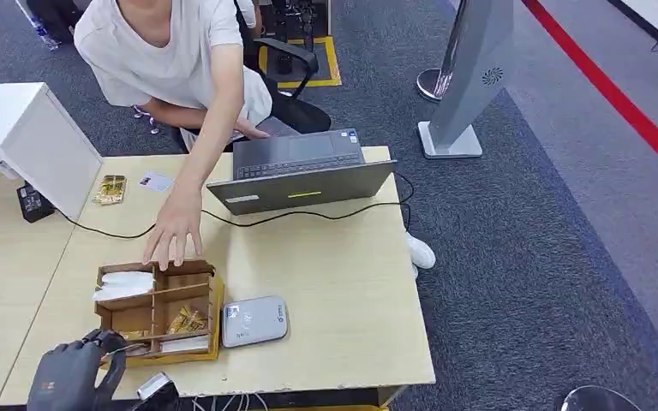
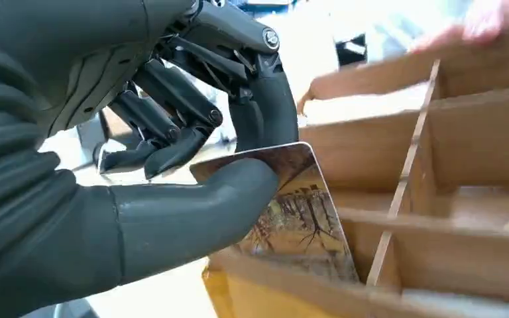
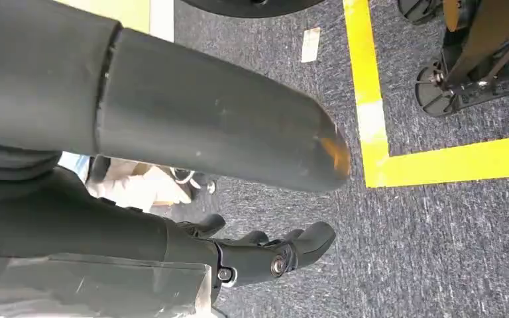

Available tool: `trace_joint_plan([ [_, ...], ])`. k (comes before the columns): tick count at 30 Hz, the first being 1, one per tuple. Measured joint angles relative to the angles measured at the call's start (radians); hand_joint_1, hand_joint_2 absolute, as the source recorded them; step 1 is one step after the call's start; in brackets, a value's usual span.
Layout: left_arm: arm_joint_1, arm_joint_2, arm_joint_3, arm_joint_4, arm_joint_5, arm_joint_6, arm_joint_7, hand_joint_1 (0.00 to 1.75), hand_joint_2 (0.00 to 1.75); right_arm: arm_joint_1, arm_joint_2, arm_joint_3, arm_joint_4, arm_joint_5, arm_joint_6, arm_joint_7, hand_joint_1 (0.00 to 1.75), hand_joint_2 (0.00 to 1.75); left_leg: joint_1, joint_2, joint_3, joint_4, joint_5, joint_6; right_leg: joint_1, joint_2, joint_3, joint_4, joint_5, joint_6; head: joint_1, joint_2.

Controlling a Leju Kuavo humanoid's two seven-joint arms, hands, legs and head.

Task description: Pass the card to the sensor for recognition and then transmit it.

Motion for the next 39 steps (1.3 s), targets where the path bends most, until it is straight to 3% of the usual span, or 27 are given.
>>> trace_joint_plan([
  [14,-0.062,0.032,-0.004,-0.192,-0.141,0.020,-0.079,1.75,1.75,0.000,-0.002,0.000,-0.001,0.004,0.000,-0.009,0.00,0.00,0.000,0.000,0.001,0.000,0.000,0.000,0.000,0.000,0.000,0.000,0.000,0.000,0.000,0.000],
  [18,-0.124,0.047,-0.022,-0.247,-0.138,0.011,-0.095,1.75,1.75,0.000,-0.002,0.000,-0.001,0.008,0.000,-0.017,0.00,0.00,0.000,0.000,0.001,0.000,0.000,0.000,0.000,0.000,0.000,0.000,0.000,0.000,0.000,0.000],
  [23,-0.232,0.042,-0.048,-0.272,-0.103,-0.046,-0.086,1.75,1.75,-0.003,-0.002,0.000,0.000,0.023,0.003,-0.021,0.00,0.00,0.000,0.000,0.002,0.000,0.000,0.000,0.000,-0.001,0.002,0.000,0.001,-0.001,0.000,0.000],
  [31,-0.271,0.038,-0.061,-0.278,-0.101,-0.045,-0.083,1.75,1.75,-0.002,-0.002,0.000,0.000,0.024,0.003,-0.021,0.00,0.00,0.000,0.000,0.002,0.000,0.000,0.000,0.000,-0.001,0.001,0.000,0.001,-0.001,0.000,0.000],
  [33,-0.317,0.016,-0.063,-0.275,-0.110,-0.072,-0.040,1.75,1.75,-0.001,-0.002,0.003,0.000,0.048,0.004,-0.024,0.00,0.00,0.000,-0.002,0.002,0.001,0.001,0.000,0.000,-0.002,-0.001,0.000,0.001,-0.001,0.000,0.000],
  [35,-0.439,-0.038,-0.066,-0.230,-0.161,-0.107,0.029,1.75,1.75,-0.004,-0.003,0.022,0.000,0.092,0.007,-0.029,0.00,0.00,0.000,-0.008,-0.001,0.001,0.004,0.003,0.000,-0.008,0.000,-0.001,0.002,0.001,0.000,0.000],
  [39,-0.671,-0.141,-0.066,-0.037,-0.264,-0.089,0.070,1.75,1.75,-0.020,-0.005,0.070,0.000,0.154,0.019,-0.041,0.00,0.00,0.000,-0.010,-0.002,0.001,0.008,0.003,0.000,-0.010,0.001,-0.001,0.005,0.002,0.001,0.000],
])
